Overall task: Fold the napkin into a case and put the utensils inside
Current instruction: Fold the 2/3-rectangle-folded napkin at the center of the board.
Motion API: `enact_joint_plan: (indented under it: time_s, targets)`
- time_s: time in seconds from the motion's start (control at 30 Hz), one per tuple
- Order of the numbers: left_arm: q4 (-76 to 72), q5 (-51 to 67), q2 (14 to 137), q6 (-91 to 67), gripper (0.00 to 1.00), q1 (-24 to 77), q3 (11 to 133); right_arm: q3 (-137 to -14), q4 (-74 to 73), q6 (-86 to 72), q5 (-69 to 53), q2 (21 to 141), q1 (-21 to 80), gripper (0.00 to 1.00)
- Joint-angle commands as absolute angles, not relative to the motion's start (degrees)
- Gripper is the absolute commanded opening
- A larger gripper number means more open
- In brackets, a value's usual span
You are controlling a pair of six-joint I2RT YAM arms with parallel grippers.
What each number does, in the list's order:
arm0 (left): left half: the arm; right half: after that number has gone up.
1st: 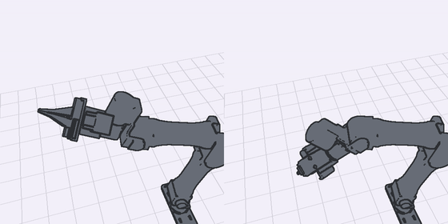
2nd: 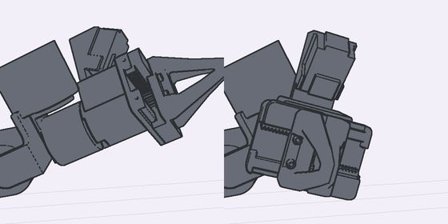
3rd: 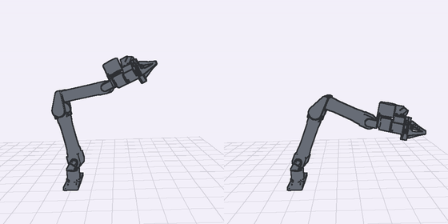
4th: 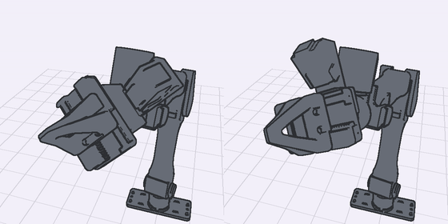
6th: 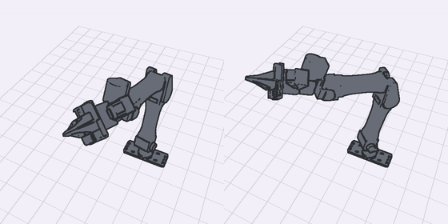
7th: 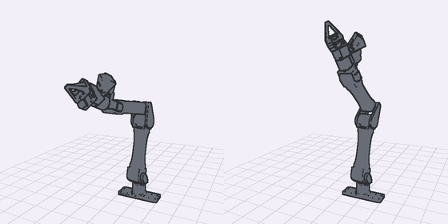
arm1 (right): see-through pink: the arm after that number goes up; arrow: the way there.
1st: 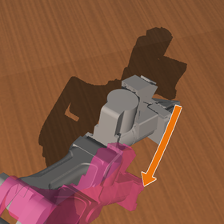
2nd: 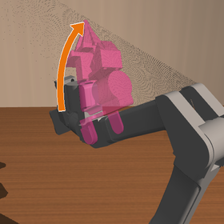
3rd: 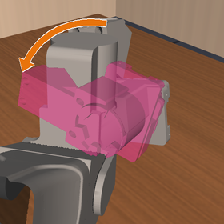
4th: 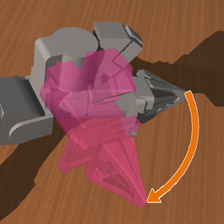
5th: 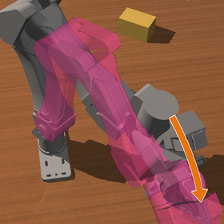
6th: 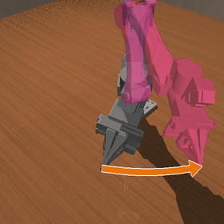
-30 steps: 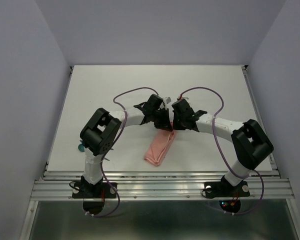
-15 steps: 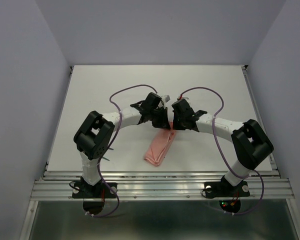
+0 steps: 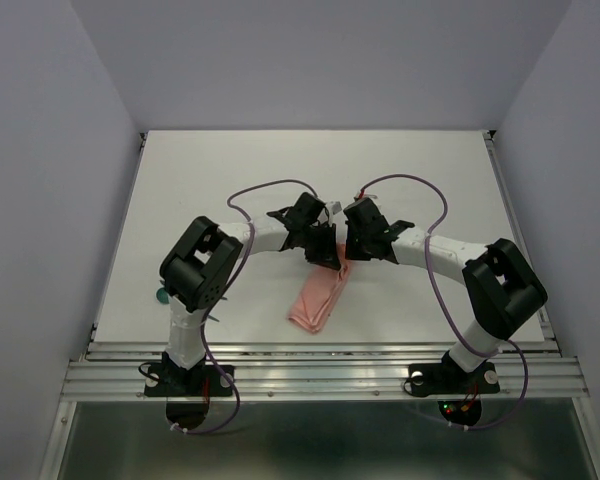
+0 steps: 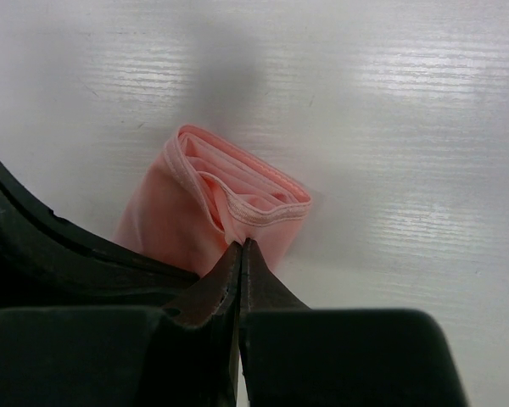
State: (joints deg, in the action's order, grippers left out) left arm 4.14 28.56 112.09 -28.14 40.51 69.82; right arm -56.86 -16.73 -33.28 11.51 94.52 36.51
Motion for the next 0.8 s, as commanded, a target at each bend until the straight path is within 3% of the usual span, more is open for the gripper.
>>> enact_joint_plan:
  time_s: [0.0, 0.6, 0.77]
  targets:
    - [1.32, 32.34, 112.5, -28.47, 0.0, 41.31, 68.91, -58.62, -16.08, -34.19, 11.34, 92.46, 37.18, 0.01]
    - [0.53, 30.24, 117.33, -28.21, 0.0, 41.66, 67.24, -58.18, -15.29, -35.24, 10.46, 90.0, 37.18, 0.02]
    - [1.05, 30.15, 114.36, -27.95, 0.0, 41.66, 66.71, -57.83, -15.38, -35.33, 11.34, 90.7, 37.18, 0.07]
